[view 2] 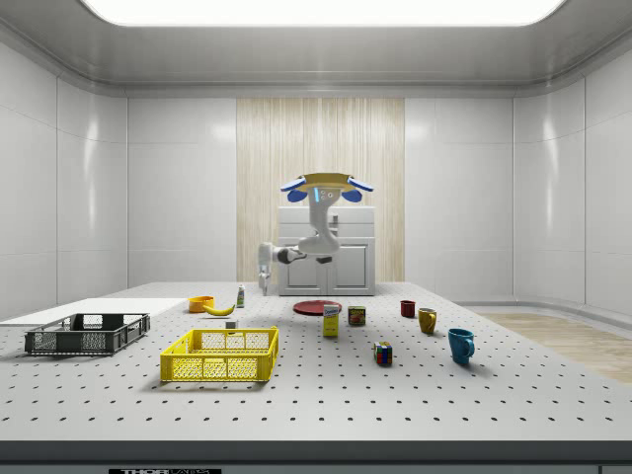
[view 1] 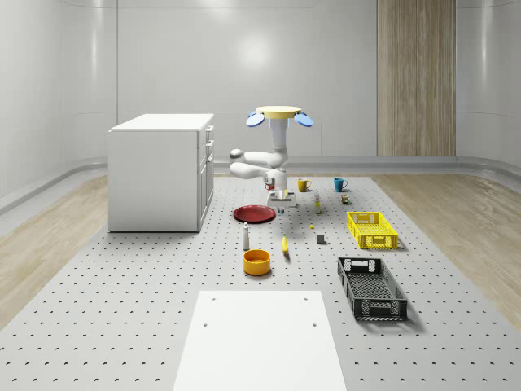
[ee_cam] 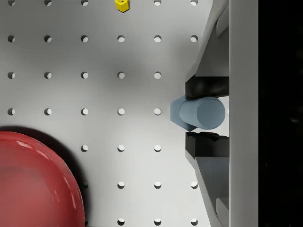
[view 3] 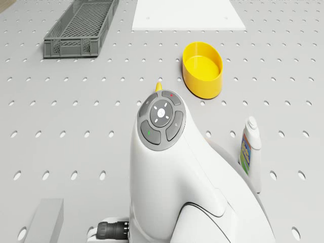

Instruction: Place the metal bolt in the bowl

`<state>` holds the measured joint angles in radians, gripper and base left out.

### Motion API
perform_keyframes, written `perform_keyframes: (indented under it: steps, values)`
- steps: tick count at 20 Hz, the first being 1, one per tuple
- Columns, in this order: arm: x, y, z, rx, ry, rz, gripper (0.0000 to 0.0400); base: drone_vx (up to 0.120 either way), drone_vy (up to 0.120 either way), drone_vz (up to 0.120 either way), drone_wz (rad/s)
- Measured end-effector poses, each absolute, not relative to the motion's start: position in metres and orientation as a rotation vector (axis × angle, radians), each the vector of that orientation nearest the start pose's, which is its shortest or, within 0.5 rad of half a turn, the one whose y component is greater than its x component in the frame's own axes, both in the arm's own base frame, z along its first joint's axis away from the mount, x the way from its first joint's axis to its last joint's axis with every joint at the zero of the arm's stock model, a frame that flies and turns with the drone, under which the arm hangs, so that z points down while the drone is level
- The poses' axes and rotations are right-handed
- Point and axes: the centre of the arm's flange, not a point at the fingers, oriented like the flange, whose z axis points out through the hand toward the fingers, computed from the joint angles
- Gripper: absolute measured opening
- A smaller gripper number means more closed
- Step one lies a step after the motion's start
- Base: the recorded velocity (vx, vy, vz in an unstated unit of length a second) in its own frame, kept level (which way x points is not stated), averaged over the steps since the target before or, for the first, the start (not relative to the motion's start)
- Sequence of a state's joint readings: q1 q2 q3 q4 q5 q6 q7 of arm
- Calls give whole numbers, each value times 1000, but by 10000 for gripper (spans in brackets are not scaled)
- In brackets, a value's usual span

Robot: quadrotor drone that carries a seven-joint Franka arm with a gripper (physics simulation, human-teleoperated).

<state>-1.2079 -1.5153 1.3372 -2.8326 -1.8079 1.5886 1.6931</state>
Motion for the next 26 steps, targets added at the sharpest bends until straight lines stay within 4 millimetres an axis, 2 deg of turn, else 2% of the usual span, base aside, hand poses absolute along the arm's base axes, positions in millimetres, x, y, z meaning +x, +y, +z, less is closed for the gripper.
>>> perform_keyframes:
  steps: [16,26]
  values:
    - [317,0,503,1,-2,786,100,120,0,0,0]
    - [317,0,503,1,-2,786,100,120,-120,0,0]
